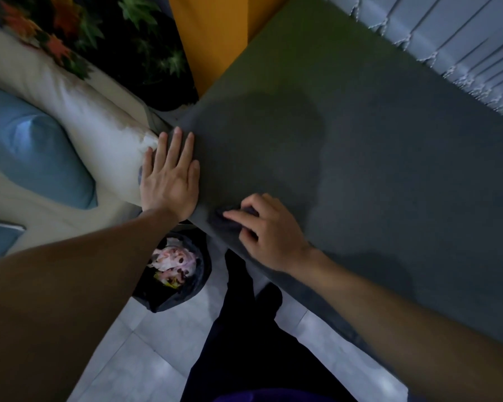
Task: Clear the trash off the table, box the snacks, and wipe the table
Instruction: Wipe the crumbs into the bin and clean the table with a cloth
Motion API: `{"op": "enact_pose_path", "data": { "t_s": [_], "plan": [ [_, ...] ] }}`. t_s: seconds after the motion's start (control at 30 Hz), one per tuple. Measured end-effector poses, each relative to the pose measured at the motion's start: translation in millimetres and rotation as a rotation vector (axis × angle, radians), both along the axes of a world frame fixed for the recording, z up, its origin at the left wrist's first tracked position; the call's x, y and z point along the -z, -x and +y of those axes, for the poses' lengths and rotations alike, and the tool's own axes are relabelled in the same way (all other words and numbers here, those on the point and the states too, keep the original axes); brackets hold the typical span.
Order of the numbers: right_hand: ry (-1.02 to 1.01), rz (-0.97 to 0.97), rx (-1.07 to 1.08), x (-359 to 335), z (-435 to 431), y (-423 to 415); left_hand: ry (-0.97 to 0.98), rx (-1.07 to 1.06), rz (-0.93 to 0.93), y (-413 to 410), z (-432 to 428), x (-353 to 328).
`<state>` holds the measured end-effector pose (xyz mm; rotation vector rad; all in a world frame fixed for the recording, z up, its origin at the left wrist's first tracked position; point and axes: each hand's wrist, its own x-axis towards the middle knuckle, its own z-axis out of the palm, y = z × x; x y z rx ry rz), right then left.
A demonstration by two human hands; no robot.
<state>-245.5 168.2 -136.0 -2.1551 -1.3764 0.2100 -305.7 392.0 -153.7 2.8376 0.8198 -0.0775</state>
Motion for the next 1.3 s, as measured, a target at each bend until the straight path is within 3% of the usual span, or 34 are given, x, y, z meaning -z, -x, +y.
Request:
{"op": "enact_pose_path", "data": {
  "t_s": [0.07, 0.13, 0.23, 0.47, 0.53, 0.67, 0.73, 0.87, 0.93, 1.0, 1.07, 1.13, 1.3],
  "plan": [
    [-0.001, -0.065, 0.112, 3, -2, -31, -0.006, 0.002, 0.005, 0, -2, 0],
    [-0.009, -0.094, 0.383, 4, -4, -69, -0.006, 0.022, 0.017, -1, -3, -1],
    [-0.008, -0.013, 0.649, 4, -8, -94, -0.013, 0.088, 0.033, -2, -3, -4],
    [0.014, -0.083, 0.143, 5, -37, -49, -0.055, 0.147, 0.014, -30, 0, -14],
    [0.012, -0.130, 0.243, 6, -34, -76, -0.031, 0.154, 0.007, -45, -6, -14],
    [0.039, -0.058, 0.655, 2, -22, -118, 0.014, 0.178, -0.019, -70, -19, -12],
    [0.024, -0.033, 0.607, 2, -20, -108, 0.032, 0.192, -0.038, -84, -25, -10],
    [0.029, -0.045, 0.214, 5, -32, -83, 0.064, 0.219, -0.066, -127, -33, -11],
    [0.056, -0.108, 0.144, 5, -35, -109, 0.069, 0.229, -0.065, -150, -33, -13],
    [0.069, -0.160, 0.299, 6, -32, -145, 0.074, 0.243, -0.060, -174, -31, -13],
    [0.057, -0.095, 0.610, 5, -29, -172, 0.090, 0.242, -0.031, -194, -32, -11],
    [0.039, -0.029, 0.775, 5, -23, -178, 0.086, 0.222, 0.014, -209, -36, -6],
    [-0.012, -0.028, 0.450, 9, -31, -168, 0.000, 0.200, 0.031, -215, -46, 3]
  ]
}}
